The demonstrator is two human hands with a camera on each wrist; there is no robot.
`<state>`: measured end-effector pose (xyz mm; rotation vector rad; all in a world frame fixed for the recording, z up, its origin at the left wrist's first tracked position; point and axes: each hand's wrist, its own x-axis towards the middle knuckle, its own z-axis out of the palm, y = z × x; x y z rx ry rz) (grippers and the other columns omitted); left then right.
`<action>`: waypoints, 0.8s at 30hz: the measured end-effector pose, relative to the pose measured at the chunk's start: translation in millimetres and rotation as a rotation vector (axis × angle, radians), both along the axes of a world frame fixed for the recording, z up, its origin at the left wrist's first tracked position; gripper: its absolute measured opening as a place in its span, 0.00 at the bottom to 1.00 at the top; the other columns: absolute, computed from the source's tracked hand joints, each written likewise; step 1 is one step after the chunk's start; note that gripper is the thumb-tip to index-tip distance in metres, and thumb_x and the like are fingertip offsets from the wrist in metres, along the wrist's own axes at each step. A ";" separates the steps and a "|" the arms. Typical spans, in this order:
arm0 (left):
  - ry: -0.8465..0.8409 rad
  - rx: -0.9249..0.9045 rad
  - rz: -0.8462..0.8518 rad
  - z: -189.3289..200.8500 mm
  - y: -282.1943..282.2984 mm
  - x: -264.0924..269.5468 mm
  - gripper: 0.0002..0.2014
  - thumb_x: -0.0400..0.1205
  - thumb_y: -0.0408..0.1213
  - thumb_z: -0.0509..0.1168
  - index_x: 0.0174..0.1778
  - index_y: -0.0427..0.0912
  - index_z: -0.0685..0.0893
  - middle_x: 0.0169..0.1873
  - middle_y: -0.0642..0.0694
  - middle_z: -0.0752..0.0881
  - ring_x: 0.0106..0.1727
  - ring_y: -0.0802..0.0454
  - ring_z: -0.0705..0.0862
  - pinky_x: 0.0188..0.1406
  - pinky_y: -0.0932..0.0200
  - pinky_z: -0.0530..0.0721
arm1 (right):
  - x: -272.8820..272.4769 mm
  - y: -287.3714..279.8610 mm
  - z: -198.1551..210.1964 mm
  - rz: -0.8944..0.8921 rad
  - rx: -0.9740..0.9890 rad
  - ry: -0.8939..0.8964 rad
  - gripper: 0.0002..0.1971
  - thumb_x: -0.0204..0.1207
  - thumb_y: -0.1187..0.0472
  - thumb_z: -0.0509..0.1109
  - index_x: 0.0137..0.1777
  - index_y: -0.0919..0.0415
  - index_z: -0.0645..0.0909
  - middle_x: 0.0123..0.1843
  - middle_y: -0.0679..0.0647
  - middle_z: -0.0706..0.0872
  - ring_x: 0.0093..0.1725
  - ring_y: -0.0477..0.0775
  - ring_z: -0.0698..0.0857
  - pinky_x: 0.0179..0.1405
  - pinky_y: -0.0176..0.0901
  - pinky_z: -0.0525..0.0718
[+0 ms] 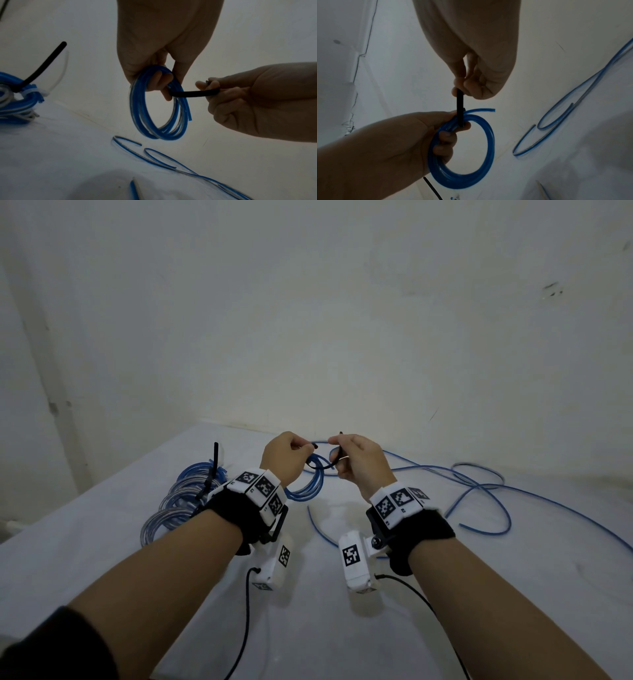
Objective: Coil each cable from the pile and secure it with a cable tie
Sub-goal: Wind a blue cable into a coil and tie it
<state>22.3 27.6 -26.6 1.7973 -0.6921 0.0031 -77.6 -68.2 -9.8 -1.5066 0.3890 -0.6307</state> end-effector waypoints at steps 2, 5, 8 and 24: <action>0.015 -0.041 -0.001 0.6 -0.6 -0.3 0.03 0.80 0.35 0.65 0.44 0.40 0.82 0.33 0.55 0.82 0.40 0.55 0.80 0.37 0.68 0.75 | 0.4 1.0 -1.7 0.010 -0.048 0.014 0.07 0.82 0.65 0.62 0.49 0.67 0.80 0.29 0.57 0.78 0.19 0.47 0.68 0.24 0.38 0.67; 0.028 -0.095 0.005 0.8 -2.3 -0.6 0.02 0.80 0.35 0.66 0.44 0.40 0.82 0.34 0.54 0.82 0.40 0.57 0.80 0.38 0.70 0.75 | 1.1 3.3 -3.2 0.029 -0.102 0.045 0.08 0.80 0.66 0.65 0.52 0.70 0.82 0.27 0.56 0.78 0.18 0.45 0.68 0.23 0.37 0.66; 0.060 -0.143 0.006 0.4 -2.5 -0.1 0.01 0.79 0.34 0.66 0.42 0.40 0.82 0.34 0.54 0.82 0.41 0.55 0.81 0.42 0.65 0.78 | 2.4 4.1 -4.0 0.047 -0.148 0.037 0.08 0.80 0.67 0.65 0.54 0.70 0.80 0.27 0.57 0.79 0.16 0.44 0.69 0.20 0.34 0.67; 0.006 -0.153 -0.068 -5.9 0.2 1.0 0.01 0.79 0.32 0.68 0.42 0.41 0.83 0.32 0.53 0.82 0.34 0.62 0.79 0.31 0.77 0.75 | 9.5 0.1 -10.5 -0.001 -0.181 0.050 0.05 0.78 0.66 0.69 0.40 0.62 0.78 0.27 0.57 0.80 0.17 0.42 0.72 0.21 0.34 0.69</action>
